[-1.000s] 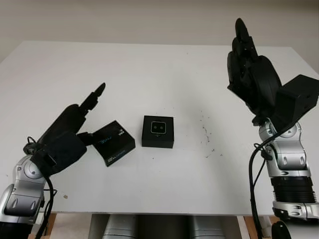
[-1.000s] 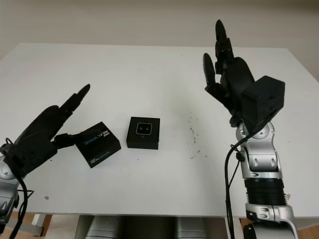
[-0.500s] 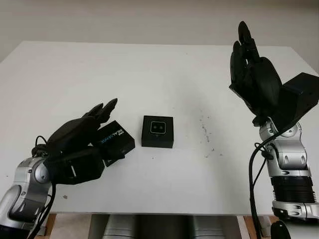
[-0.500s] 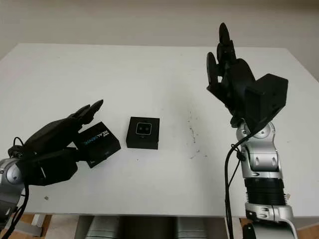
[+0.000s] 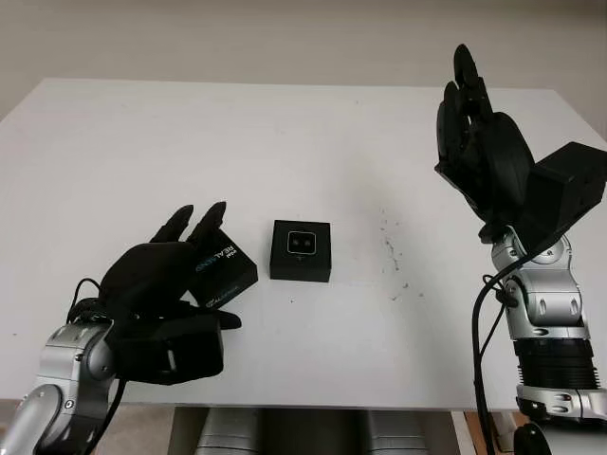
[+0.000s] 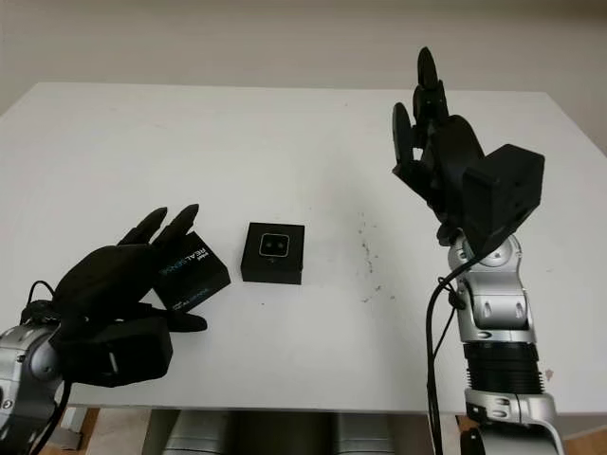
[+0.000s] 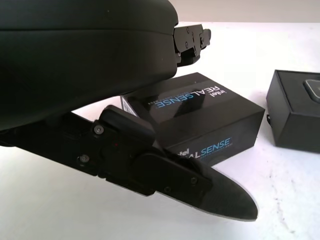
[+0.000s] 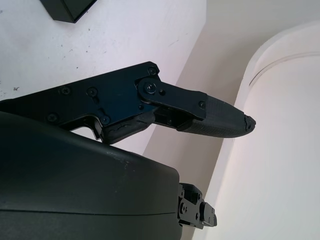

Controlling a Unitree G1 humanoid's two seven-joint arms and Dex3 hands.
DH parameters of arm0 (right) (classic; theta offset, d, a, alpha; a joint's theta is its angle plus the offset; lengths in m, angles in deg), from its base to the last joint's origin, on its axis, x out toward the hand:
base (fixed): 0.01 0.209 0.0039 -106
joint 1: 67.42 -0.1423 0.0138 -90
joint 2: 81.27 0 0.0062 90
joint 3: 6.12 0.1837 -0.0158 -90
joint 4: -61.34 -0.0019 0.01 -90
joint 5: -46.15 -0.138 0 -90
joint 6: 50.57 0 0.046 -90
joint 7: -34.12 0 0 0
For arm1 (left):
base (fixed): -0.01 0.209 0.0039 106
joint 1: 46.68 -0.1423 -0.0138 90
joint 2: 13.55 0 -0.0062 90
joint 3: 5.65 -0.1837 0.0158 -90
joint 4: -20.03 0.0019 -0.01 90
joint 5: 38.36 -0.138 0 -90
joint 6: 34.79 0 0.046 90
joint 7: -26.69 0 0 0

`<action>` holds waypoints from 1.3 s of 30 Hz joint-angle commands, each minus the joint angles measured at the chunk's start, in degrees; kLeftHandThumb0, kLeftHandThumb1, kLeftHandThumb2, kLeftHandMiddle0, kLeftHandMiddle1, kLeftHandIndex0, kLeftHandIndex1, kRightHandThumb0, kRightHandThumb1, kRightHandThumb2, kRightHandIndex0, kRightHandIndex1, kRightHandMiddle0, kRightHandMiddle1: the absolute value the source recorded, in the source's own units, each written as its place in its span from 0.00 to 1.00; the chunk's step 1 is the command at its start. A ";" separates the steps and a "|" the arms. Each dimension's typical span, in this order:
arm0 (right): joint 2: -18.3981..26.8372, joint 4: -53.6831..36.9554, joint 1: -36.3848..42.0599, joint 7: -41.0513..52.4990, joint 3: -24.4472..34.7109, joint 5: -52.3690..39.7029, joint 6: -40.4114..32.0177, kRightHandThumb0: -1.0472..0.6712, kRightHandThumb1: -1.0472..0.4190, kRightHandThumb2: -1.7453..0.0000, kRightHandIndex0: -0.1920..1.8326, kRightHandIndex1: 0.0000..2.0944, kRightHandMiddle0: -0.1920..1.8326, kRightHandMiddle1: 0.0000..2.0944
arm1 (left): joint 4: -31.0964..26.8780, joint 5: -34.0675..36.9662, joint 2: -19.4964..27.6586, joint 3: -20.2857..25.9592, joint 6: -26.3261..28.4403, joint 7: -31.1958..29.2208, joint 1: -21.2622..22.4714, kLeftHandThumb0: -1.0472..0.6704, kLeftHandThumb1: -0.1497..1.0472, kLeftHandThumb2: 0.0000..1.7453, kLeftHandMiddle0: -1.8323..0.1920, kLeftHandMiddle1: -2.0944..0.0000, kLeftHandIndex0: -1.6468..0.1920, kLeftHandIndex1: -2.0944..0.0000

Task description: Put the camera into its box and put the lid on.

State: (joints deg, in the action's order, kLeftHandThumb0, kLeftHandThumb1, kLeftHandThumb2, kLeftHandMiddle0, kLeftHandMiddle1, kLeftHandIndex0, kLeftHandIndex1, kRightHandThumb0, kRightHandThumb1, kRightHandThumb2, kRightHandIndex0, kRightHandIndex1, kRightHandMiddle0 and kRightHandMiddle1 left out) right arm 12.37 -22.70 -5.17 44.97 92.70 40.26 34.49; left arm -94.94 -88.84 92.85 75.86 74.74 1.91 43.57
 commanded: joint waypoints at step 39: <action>-0.17 -3.27 1.22 3.26 -0.80 -0.25 -2.98 0.19 0.00 0.58 0.00 0.00 0.00 0.00 | 1.01 8.01 0.52 6.36 -7.59 1.30 5.85 0.55 0.95 0.03 0.82 0.17 0.82 0.20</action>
State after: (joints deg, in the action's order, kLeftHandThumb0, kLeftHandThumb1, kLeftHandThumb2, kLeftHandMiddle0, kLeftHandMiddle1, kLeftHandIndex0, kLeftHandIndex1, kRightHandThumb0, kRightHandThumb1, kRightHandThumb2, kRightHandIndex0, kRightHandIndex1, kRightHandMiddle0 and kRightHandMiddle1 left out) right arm 12.38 -24.74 -4.37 47.79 92.31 40.55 32.06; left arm -92.34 -82.19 92.12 80.48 67.47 4.28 46.64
